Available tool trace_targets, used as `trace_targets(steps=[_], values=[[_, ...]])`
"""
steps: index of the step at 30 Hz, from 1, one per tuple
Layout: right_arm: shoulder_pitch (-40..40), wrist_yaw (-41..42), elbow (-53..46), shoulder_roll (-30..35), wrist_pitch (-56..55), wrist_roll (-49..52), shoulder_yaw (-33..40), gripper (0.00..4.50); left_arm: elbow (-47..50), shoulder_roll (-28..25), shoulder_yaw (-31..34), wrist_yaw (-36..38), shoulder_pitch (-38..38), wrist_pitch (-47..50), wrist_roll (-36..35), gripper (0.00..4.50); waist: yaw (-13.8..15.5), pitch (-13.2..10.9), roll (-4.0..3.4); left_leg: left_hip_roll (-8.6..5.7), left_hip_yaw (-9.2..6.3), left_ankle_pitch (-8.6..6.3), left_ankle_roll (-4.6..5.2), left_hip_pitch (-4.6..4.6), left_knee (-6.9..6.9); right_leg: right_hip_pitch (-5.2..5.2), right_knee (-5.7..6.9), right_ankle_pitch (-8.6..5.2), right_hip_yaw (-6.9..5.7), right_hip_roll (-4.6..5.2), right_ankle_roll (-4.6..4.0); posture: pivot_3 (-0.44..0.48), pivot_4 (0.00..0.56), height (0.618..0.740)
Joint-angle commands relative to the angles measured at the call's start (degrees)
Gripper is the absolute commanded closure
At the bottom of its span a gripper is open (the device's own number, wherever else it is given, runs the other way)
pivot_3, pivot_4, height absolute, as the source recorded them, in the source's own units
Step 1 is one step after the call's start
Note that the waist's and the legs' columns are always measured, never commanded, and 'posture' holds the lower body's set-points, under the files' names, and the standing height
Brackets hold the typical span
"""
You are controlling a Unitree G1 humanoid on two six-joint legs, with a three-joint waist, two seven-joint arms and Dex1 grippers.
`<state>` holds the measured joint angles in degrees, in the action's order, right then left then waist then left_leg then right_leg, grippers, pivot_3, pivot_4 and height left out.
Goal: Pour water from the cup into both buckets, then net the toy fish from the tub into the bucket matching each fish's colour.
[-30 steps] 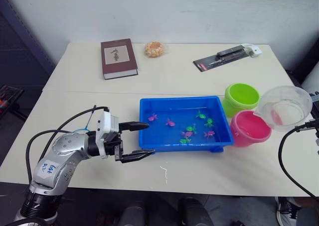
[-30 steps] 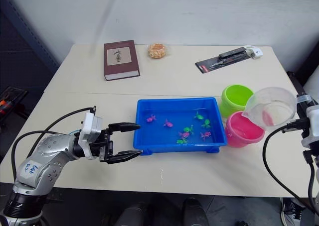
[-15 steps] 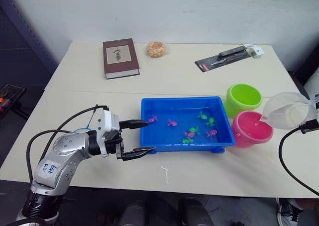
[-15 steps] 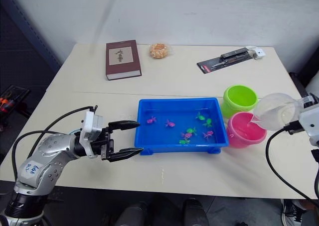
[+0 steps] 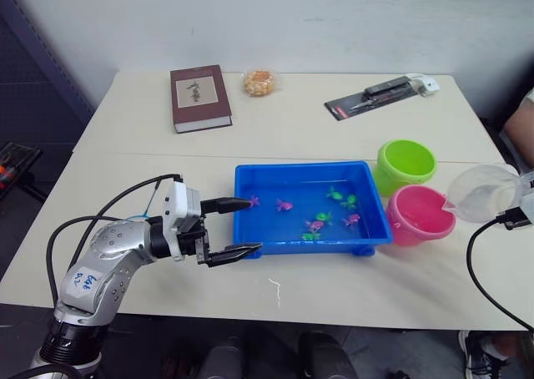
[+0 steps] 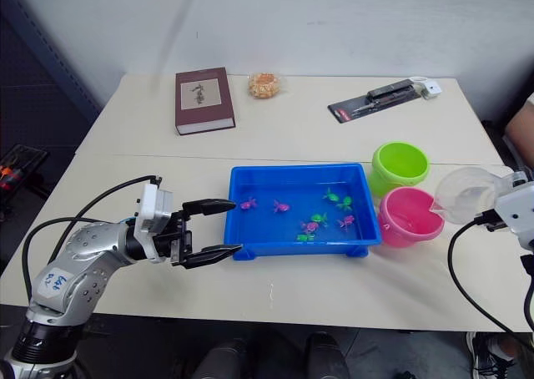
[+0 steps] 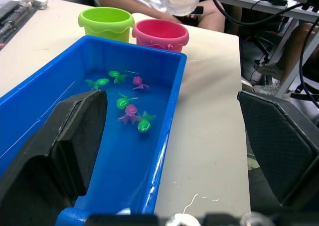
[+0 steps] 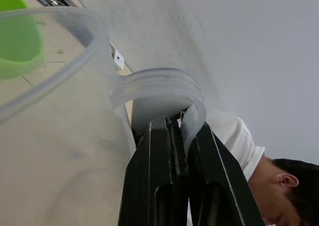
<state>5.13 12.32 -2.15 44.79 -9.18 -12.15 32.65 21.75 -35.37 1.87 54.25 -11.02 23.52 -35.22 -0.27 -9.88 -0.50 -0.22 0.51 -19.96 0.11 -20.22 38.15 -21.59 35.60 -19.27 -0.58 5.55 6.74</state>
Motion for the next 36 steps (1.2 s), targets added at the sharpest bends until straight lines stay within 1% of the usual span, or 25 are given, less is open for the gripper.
trace_targets(steps=[1,14,24,28,31,33,34,36], values=[[-1.0,-2.7,-1.0,1.8,-2.3,-2.9,0.4,4.44,1.2,0.1,0.9,-0.1,0.1,-1.3,0.1,0.00,0.0,0.0,0.00,0.00,0.00,0.00,0.00,0.00,0.00,0.00,0.00,0.00,0.00,0.00,0.00,0.000,0.150,0.738],[-2.0,-6.5,-0.3,2.7,-4.8,-9.0,-0.6,4.44,0.4,0.7,0.9,-0.4,0.8,-3.0,1.1,0.00,0.0,0.0,0.00,-0.01,0.00,0.00,0.00,-0.01,0.00,0.00,0.00,0.00,-0.01,-0.01,0.00,0.000,0.150,0.738],[-1.9,-6.5,0.5,2.2,-5.8,-8.6,-0.9,4.44,-0.5,1.6,0.6,-1.2,-0.6,-3.5,1.8,0.00,0.0,0.0,0.00,-0.01,0.01,0.01,0.00,0.00,0.01,0.00,0.02,0.00,0.00,-0.02,0.00,0.000,0.150,0.738],[-2.6,-6.3,0.6,0.6,-4.4,-5.7,-0.4,4.44,-0.9,2.3,0.8,-2.2,-1.3,-3.5,1.8,0.00,0.0,0.0,0.00,-0.01,0.01,0.01,0.00,-0.01,0.01,0.00,0.05,0.00,-0.01,-0.02,0.00,0.000,0.150,0.738],[-4.3,-5.1,-0.6,-2.8,0.3,1.4,1.7,4.44,-1.2,2.8,1.1,-2.9,-1.8,-3.6,1.8,0.00,0.0,0.0,0.01,0.00,0.00,0.01,0.00,0.00,0.04,0.01,0.05,0.00,-0.02,-0.03,0.01,0.000,0.150,0.738],[-5.3,-3.9,-1.7,-4.8,4.3,6.5,3.2,4.44,-1.2,3.2,1.6,-3.6,-1.9,-3.4,1.5,0.00,0.0,0.0,0.01,0.00,0.00,0.01,0.00,0.00,0.04,0.00,0.13,0.01,-0.02,-0.03,0.01,0.000,0.150,0.738],[-6.6,-3.6,-2.8,-6.5,8.9,10.8,4.7,4.44,-1.2,3.3,1.7,-3.9,-1.9,-3.4,1.4,0.00,0.0,0.0,0.01,0.00,0.00,0.01,0.00,-0.01,0.04,0.00,0.15,0.01,-0.02,-0.02,0.01,0.000,0.150,0.738],[-8.6,-4.3,-4.7,-8.4,16.8,15.7,7.0,4.44,-1.1,3.3,1.8,-4.2,-1.8,-3.4,1.4,0.00,0.0,0.0,0.01,0.02,-0.02,0.02,0.00,-0.02,0.05,0.00,0.17,0.01,-0.03,-0.02,0.01,0.000,0.150,0.738]])
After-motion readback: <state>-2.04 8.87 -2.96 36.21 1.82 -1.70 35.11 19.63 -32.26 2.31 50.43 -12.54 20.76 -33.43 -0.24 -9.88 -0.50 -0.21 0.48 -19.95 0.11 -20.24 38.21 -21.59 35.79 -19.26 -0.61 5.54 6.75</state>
